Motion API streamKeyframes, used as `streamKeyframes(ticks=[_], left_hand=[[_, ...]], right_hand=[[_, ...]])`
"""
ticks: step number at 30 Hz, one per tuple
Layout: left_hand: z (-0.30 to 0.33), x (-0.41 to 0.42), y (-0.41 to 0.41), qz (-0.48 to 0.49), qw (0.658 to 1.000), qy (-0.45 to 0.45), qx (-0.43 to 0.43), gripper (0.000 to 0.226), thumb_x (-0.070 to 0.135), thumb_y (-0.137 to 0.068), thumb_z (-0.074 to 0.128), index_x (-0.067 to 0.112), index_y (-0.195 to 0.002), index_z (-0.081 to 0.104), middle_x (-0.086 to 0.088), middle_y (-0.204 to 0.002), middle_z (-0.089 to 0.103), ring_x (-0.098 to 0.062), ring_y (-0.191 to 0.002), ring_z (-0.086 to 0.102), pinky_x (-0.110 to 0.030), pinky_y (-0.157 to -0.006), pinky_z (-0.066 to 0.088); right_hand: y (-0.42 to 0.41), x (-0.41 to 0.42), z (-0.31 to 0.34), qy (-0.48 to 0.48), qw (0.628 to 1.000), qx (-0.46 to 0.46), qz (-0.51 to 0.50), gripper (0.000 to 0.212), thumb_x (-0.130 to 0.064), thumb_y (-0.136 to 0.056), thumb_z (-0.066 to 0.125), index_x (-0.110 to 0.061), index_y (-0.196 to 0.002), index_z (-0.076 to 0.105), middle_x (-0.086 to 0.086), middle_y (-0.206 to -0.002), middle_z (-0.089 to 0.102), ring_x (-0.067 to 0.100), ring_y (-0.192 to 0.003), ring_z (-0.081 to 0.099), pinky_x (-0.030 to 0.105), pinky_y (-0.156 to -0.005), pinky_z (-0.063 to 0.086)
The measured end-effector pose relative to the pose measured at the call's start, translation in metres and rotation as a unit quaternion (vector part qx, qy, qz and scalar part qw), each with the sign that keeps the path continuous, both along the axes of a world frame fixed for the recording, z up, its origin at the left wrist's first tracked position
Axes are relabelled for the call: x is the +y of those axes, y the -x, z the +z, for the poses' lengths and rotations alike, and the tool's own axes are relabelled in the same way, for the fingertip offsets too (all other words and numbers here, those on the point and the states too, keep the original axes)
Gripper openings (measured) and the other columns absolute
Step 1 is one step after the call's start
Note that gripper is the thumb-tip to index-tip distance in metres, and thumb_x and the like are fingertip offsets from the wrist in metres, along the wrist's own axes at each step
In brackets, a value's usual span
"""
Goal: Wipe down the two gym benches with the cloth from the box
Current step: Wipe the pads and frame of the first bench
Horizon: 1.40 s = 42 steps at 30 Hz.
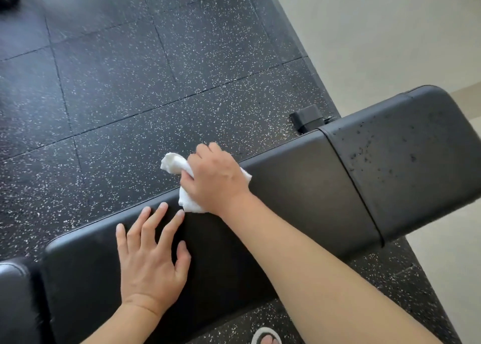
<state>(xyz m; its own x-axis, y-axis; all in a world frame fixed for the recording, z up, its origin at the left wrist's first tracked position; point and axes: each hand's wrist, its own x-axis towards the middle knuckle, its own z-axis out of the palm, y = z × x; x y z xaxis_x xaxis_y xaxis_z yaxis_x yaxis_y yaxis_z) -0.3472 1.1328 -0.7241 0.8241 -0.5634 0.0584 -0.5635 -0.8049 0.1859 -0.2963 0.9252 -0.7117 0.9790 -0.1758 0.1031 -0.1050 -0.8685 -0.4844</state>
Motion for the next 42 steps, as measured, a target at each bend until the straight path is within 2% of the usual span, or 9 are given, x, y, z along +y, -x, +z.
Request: streamKeyframes(ticks=[9, 18, 22, 25, 28, 31, 35, 38, 42], left_hand=[[-0.005, 0.006, -0.001, -0.004, 1.0, 0.006, 0.017, 0.054, 0.039, -0.093, 0.05, 0.028, -0.145, 0.058, -0.007, -0.156, 0.049, -0.038, -0.149, 0.041, -0.072, -0.123, 0.016], [0.014, 0.008, -0.007, 0.002, 0.994, 0.046, 0.101, 0.052, 0.037, -0.092, 0.056, 0.03, -0.143, 0.062, 0.001, -0.156, 0.052, -0.031, -0.149, 0.043, -0.071, -0.122, 0.022], [0.023, 0.021, -0.012, 0.073, 0.972, 0.15, 0.165, 0.049, 0.02, -0.089, 0.054, 0.026, -0.137, 0.065, 0.005, -0.154, 0.05, -0.021, -0.144, 0.045, -0.042, -0.131, 0.018], [0.025, 0.038, -0.017, 0.11, 0.965, 0.169, 0.168, 0.044, 0.019, -0.091, 0.055, 0.02, -0.132, 0.071, 0.002, -0.152, 0.052, -0.022, -0.138, 0.048, -0.026, -0.124, 0.027], [0.019, 0.034, -0.014, 0.115, 0.974, 0.145, 0.13, 0.041, 0.022, -0.093, 0.058, 0.018, -0.13, 0.074, -0.003, -0.147, 0.057, -0.029, -0.134, 0.051, -0.042, -0.119, 0.039], [0.016, 0.004, -0.004, 0.155, 0.975, 0.128, 0.1, 0.04, 0.028, -0.093, 0.058, 0.024, -0.13, 0.073, -0.006, -0.143, 0.061, -0.038, -0.134, 0.05, -0.058, -0.122, 0.03], [0.019, -0.053, 0.01, 0.225, 0.959, 0.129, 0.114, 0.042, 0.033, -0.093, 0.057, 0.028, -0.132, 0.071, -0.005, -0.145, 0.058, -0.04, -0.144, 0.044, -0.06, -0.127, 0.011], [0.016, -0.086, 0.016, 0.309, 0.933, 0.145, 0.113, 0.039, 0.028, -0.093, 0.054, 0.021, -0.127, 0.07, -0.013, -0.144, 0.055, -0.047, -0.149, 0.038, -0.064, -0.126, 0.013], [0.004, -0.101, 0.017, 0.325, 0.938, 0.096, 0.079, 0.038, 0.023, -0.091, 0.051, 0.013, -0.127, 0.06, -0.023, -0.14, 0.053, -0.055, -0.146, 0.036, -0.074, -0.119, 0.02]], right_hand=[[0.055, -0.138, -0.006, 0.12, 0.988, -0.027, -0.092, 0.021, -0.019, -0.093, 0.057, -0.009, -0.075, 0.055, 0.01, -0.083, 0.053, 0.028, -0.08, 0.042, 0.045, -0.071, 0.043], [-0.016, 0.015, 0.007, 0.053, 0.992, 0.113, -0.002, 0.033, -0.035, -0.094, 0.05, -0.014, -0.07, 0.056, 0.003, -0.077, 0.054, 0.026, -0.077, 0.046, 0.046, -0.065, 0.045], [-0.037, 0.053, 0.006, 0.036, 0.976, 0.207, 0.063, 0.034, -0.039, -0.099, 0.049, -0.015, -0.078, 0.058, 0.001, -0.086, 0.056, 0.024, -0.085, 0.046, 0.045, -0.075, 0.045], [-0.039, 0.049, 0.007, 0.03, 0.968, 0.236, 0.082, 0.036, -0.041, -0.104, 0.043, -0.016, -0.084, 0.059, -0.001, -0.091, 0.054, 0.021, -0.088, 0.043, 0.042, -0.079, 0.045], [-0.04, 0.041, 0.009, 0.027, 0.958, 0.255, 0.126, 0.044, -0.046, -0.105, 0.029, -0.017, -0.093, 0.06, -0.002, -0.096, 0.052, 0.019, -0.089, 0.039, 0.039, -0.082, 0.043], [-0.039, 0.02, 0.011, 0.01, 0.951, 0.267, 0.159, 0.046, -0.047, -0.104, 0.024, -0.017, -0.096, 0.058, -0.002, -0.098, 0.05, 0.019, -0.089, 0.039, 0.039, -0.082, 0.043], [-0.024, -0.055, 0.008, 0.017, 0.951, 0.27, 0.151, 0.035, -0.04, -0.107, 0.038, -0.015, -0.092, 0.058, 0.0, -0.093, 0.052, 0.022, -0.086, 0.044, 0.036, -0.077, 0.041], [-0.004, -0.142, 0.012, 0.049, 0.947, 0.302, 0.095, 0.029, -0.034, -0.106, 0.049, -0.018, -0.083, 0.054, -0.004, -0.086, 0.048, 0.022, -0.084, 0.045, 0.038, -0.074, 0.039], [0.008, -0.202, 0.014, 0.064, 0.947, 0.31, 0.046, 0.031, -0.03, -0.103, 0.054, -0.018, -0.074, 0.052, -0.003, -0.081, 0.049, 0.025, -0.081, 0.047, 0.042, -0.072, 0.041]])
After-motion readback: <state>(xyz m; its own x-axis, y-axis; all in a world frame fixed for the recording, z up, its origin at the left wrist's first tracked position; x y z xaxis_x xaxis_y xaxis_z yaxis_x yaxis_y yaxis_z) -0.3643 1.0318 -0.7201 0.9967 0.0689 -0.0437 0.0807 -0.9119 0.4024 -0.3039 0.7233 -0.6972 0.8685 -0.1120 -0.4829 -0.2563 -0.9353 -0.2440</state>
